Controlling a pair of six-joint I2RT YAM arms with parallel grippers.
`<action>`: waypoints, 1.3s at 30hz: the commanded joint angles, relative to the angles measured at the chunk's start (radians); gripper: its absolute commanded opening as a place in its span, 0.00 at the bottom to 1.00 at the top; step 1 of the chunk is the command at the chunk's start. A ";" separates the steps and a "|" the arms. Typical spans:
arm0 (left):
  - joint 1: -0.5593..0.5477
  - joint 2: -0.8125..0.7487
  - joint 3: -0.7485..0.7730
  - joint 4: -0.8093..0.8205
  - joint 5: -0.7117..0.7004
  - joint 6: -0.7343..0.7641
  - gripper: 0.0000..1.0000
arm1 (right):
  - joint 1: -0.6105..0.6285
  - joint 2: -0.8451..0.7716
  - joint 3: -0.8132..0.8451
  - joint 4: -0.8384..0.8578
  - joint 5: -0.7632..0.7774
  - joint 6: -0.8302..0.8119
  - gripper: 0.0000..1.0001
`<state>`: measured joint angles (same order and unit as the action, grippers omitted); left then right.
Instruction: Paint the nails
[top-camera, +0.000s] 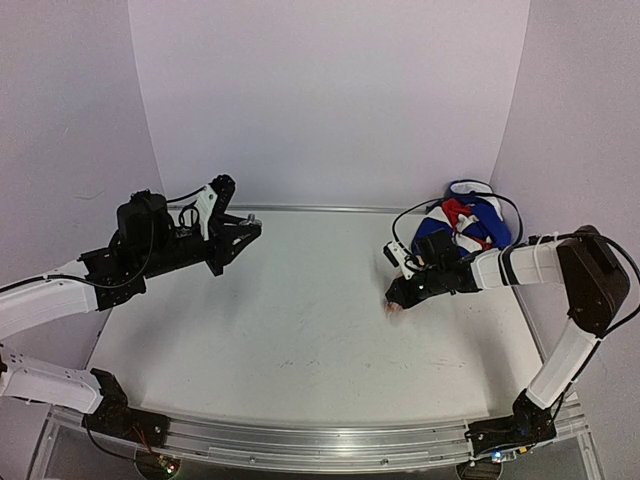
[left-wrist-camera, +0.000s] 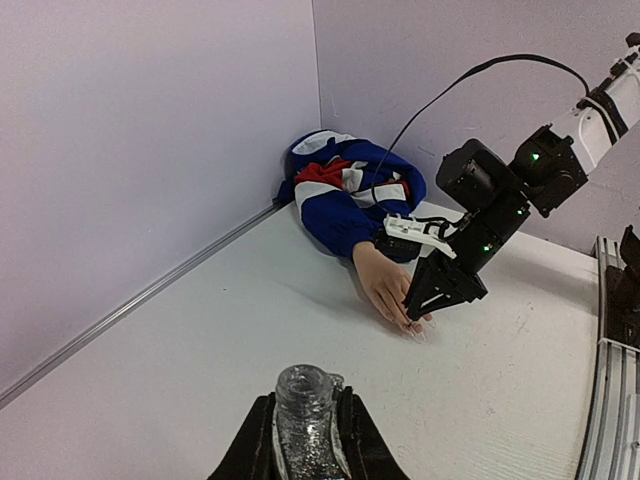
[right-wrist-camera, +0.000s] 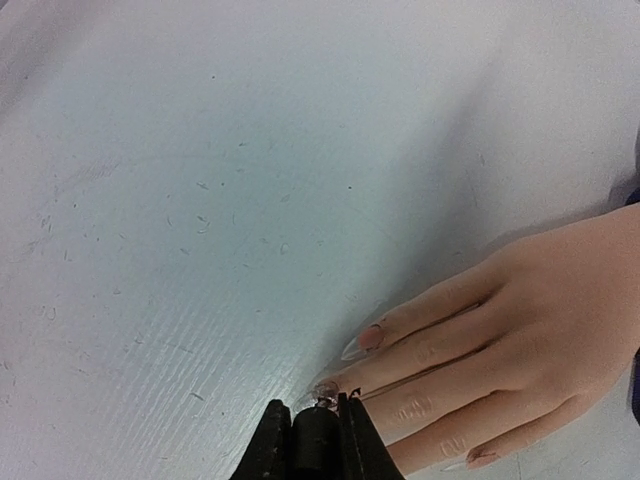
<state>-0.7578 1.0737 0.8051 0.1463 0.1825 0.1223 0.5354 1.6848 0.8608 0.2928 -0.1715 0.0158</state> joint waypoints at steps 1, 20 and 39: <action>0.006 -0.013 0.048 0.027 0.011 -0.009 0.00 | 0.003 -0.010 0.015 0.002 0.009 0.008 0.00; 0.006 -0.016 0.044 0.027 0.011 -0.009 0.00 | 0.004 0.018 0.017 -0.007 -0.033 0.009 0.00; 0.006 -0.020 0.044 0.027 0.012 -0.012 0.00 | 0.004 0.012 0.012 -0.021 -0.045 0.015 0.00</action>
<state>-0.7578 1.0737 0.8051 0.1463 0.1825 0.1223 0.5354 1.6989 0.8608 0.2916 -0.1993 0.0196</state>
